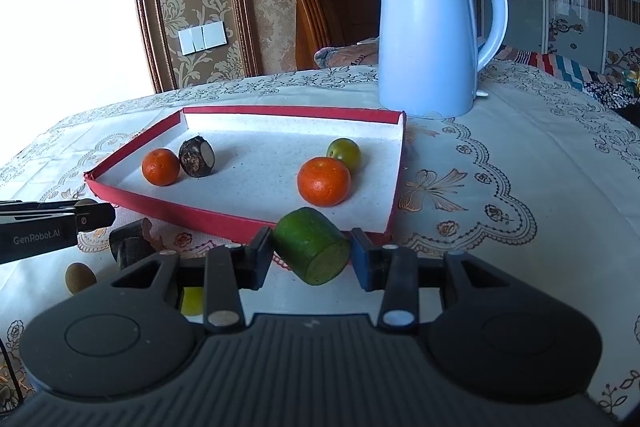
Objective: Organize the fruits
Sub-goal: 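Carry the cucumber piece and the kiwi over the red tray, then lower the cucumber piece and kiwi into the tray and open both grippers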
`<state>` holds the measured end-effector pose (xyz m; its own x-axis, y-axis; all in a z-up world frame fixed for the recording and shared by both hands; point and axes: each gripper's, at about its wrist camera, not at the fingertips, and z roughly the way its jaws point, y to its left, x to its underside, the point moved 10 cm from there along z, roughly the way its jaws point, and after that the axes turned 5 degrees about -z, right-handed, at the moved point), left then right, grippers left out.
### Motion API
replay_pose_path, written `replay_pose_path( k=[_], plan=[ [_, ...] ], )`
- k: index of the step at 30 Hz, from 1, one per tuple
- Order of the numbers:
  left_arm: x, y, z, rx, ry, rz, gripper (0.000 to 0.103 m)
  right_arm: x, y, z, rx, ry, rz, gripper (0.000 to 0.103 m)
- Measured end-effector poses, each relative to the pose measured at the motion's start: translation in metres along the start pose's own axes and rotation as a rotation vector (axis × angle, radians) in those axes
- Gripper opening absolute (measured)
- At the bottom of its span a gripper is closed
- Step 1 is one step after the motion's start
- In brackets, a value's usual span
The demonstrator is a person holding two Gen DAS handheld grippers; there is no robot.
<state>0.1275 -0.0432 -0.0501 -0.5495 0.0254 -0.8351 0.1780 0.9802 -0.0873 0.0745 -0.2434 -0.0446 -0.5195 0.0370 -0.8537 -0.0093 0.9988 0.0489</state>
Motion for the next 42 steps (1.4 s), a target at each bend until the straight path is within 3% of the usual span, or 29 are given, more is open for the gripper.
replay_pose_path(
  k=[9, 22, 42],
  plan=[
    [-0.010, -0.016, 0.007, 0.023, 0.007, 0.004, 0.030, -0.022, -0.001, -0.006, 0.024, -0.062, 0.004, 0.039],
    [-0.036, -0.040, 0.038, 0.026, 0.007, 0.020, 0.030, -0.047, -0.009, 0.040, 0.080, -0.047, 0.013, 0.039],
    [-0.037, -0.043, 0.078, 0.011, 0.062, 0.017, 0.030, -0.049, -0.025, 0.074, 0.137, -0.003, 0.055, 0.039]
  ],
)
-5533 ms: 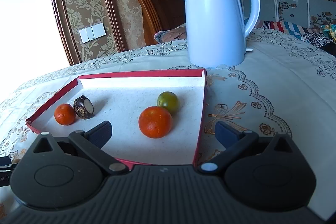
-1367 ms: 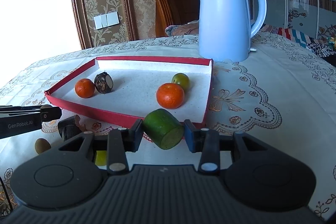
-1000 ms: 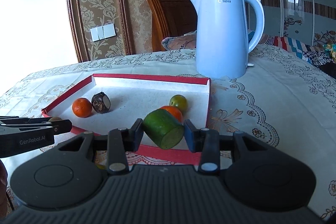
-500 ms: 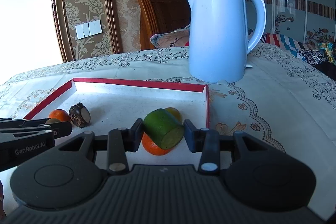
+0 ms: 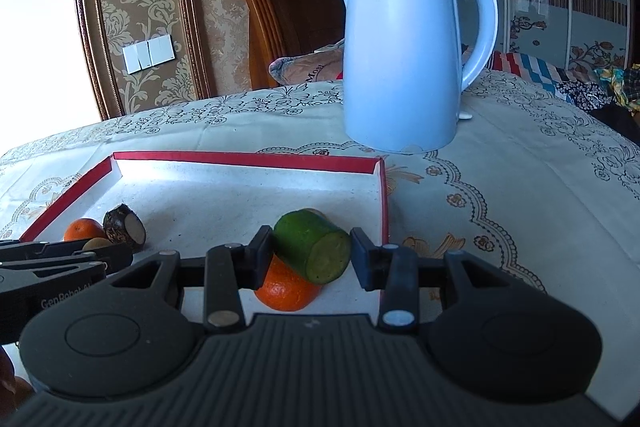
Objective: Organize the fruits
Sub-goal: 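Lower the cucumber piece and kiwi into the tray and open both grippers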
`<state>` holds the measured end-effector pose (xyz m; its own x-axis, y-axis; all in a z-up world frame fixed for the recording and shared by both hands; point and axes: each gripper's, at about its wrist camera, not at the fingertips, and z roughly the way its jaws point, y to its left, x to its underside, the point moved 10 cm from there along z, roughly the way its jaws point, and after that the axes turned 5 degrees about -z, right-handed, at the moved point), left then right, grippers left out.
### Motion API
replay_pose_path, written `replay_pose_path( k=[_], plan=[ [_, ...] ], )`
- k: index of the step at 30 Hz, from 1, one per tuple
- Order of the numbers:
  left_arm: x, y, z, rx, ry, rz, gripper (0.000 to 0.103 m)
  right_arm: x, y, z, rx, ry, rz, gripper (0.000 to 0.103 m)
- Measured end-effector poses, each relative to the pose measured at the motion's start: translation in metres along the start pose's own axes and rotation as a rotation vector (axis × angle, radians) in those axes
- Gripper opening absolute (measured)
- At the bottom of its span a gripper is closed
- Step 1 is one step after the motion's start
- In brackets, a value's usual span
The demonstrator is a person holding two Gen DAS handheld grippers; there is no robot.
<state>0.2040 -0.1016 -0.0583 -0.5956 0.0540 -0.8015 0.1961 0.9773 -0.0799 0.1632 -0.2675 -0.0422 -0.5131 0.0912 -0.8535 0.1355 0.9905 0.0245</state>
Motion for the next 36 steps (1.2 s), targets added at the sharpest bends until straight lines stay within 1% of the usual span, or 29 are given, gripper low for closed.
replay_pose_path(
  k=[6, 7, 8, 10, 13, 17, 22, 26, 28, 36],
  plan=[
    [0.0000, 0.0012, 0.0001, -0.004, -0.004, -0.005, 0.030, 0.0004, -0.0002, -0.0005, -0.002, -0.003, -0.001, 0.040],
    [0.0001, 0.0011, -0.0002, -0.003, -0.004, -0.005, 0.030, 0.0005, -0.0007, -0.0005, -0.002, -0.001, 0.000, 0.042],
    [-0.0001, 0.0005, -0.0005, 0.000, -0.006, -0.002, 0.030, 0.0008, -0.0011, -0.0004, -0.003, 0.001, 0.003, 0.050],
    [-0.0006, -0.0004, -0.0013, -0.002, -0.011, 0.005, 0.030, 0.0012, -0.0024, -0.0001, 0.002, 0.002, 0.009, 0.057],
    [-0.0003, -0.0012, -0.0008, -0.001, -0.009, 0.007, 0.030, 0.0010, -0.0023, -0.0009, 0.004, -0.004, 0.004, 0.057],
    [0.0005, 0.0007, 0.0004, 0.001, -0.001, -0.005, 0.030, 0.0017, -0.0008, -0.0005, 0.003, -0.005, -0.003, 0.065],
    [-0.0001, 0.0024, 0.0005, 0.002, -0.001, -0.014, 0.030, 0.0016, -0.0012, -0.0011, 0.003, -0.008, -0.005, 0.066],
    [0.0002, 0.0022, 0.0007, 0.003, 0.000, -0.013, 0.030, 0.0015, 0.0004, -0.0024, -0.011, -0.012, -0.002, 0.074],
    [0.0000, 0.0020, 0.0000, 0.004, -0.003, -0.012, 0.030, 0.0010, -0.0004, -0.0041, 0.013, -0.024, -0.014, 0.082],
    [-0.0004, 0.0030, -0.0017, -0.001, -0.014, -0.005, 0.030, 0.0022, -0.0044, -0.0032, 0.019, -0.024, 0.006, 0.087]
  ],
)
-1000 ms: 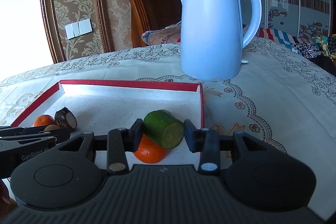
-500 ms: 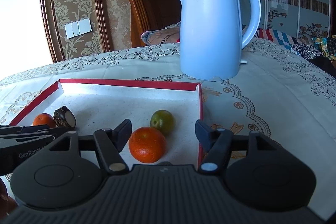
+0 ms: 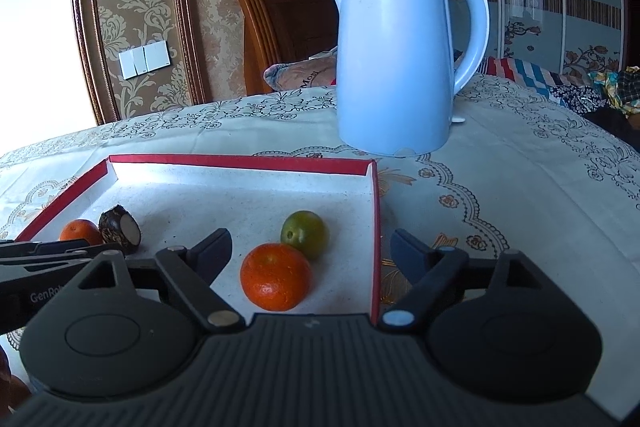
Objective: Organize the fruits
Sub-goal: 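Lower the cucumber piece and kiwi into the tray and open both grippers, then withdraw both grippers from the tray toward the remaining loose items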
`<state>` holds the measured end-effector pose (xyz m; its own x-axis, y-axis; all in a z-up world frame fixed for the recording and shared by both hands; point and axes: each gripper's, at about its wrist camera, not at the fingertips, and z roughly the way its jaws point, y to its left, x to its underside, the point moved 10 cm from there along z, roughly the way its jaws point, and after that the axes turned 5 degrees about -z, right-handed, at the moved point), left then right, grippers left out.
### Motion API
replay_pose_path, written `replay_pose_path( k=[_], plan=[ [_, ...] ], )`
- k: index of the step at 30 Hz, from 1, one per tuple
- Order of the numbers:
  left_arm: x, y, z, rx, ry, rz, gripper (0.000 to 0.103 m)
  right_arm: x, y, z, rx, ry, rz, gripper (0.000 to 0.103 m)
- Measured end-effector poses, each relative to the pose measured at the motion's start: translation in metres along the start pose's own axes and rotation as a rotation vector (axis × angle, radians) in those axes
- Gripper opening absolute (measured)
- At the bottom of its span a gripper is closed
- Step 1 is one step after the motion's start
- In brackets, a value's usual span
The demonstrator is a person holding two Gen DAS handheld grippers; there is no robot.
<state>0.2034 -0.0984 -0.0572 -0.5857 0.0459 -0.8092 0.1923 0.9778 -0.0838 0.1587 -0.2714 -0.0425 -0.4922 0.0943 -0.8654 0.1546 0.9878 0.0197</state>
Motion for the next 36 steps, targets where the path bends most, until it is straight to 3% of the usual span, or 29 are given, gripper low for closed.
replay_pose_path(
  k=[4, 9, 13, 17, 36],
  plan=[
    [-0.001, 0.001, -0.002, -0.003, -0.010, 0.001, 0.030, 0.000, -0.003, -0.001, 0.013, -0.008, 0.009, 0.097],
    [-0.001, 0.001, -0.004, -0.007, -0.018, 0.005, 0.032, 0.002, -0.003, 0.000, 0.011, 0.004, 0.008, 0.098],
    [-0.004, 0.001, -0.010, -0.015, -0.053, 0.014, 0.060, 0.002, -0.002, 0.000, 0.011, 0.001, 0.007, 0.100],
    [-0.006, -0.001, -0.019, -0.012, -0.088, 0.030, 0.060, 0.003, -0.002, -0.003, 0.012, -0.006, 0.012, 0.103],
    [-0.003, 0.008, -0.021, -0.035, -0.094, 0.018, 0.066, 0.004, 0.007, -0.011, -0.033, -0.035, 0.003, 0.103]
  ],
)
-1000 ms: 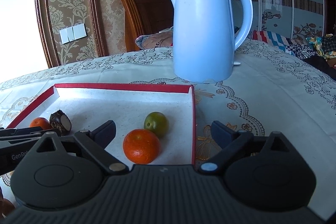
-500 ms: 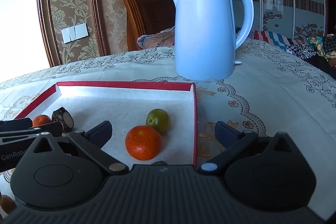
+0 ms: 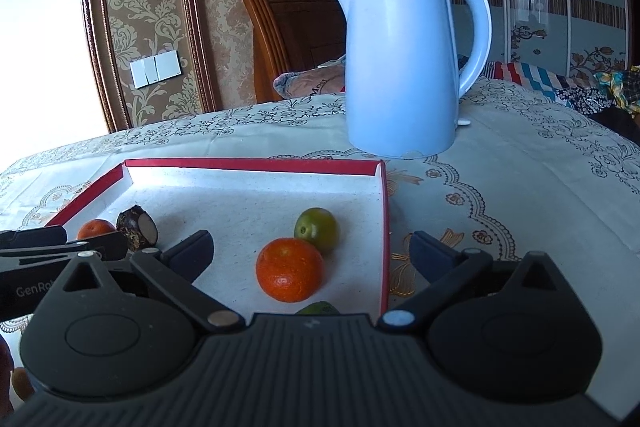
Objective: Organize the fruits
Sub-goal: 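Withdraw both grippers from the tray toward the remaining loose items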
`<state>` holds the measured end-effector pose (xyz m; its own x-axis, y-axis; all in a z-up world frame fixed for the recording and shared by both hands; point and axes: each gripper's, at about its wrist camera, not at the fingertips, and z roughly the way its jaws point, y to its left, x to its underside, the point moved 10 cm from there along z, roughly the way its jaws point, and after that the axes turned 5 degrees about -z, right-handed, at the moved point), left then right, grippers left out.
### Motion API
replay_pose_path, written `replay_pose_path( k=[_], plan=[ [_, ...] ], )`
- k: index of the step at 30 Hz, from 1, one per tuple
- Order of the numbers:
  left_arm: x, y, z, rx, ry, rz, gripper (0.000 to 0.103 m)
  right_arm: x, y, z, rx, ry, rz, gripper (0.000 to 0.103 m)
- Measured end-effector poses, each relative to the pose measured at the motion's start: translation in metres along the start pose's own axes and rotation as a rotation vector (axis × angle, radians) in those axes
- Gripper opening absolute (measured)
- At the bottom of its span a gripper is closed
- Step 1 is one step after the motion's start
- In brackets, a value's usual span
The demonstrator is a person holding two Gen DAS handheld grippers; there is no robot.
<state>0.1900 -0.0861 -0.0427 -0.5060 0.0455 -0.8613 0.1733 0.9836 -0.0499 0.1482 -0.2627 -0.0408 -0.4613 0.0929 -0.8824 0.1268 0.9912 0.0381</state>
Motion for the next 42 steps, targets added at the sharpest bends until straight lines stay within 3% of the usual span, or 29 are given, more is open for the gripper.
replay_pose_path(
  k=[18, 42],
  plan=[
    [0.004, 0.011, -0.007, -0.004, 0.005, -0.028, 0.066, 0.007, 0.004, -0.010, -0.015, 0.002, -0.022, 0.103],
    [0.024, 0.019, -0.050, 0.038, -0.029, -0.040, 0.067, 0.024, 0.006, -0.029, -0.054, 0.017, -0.020, 0.103]
  ],
)
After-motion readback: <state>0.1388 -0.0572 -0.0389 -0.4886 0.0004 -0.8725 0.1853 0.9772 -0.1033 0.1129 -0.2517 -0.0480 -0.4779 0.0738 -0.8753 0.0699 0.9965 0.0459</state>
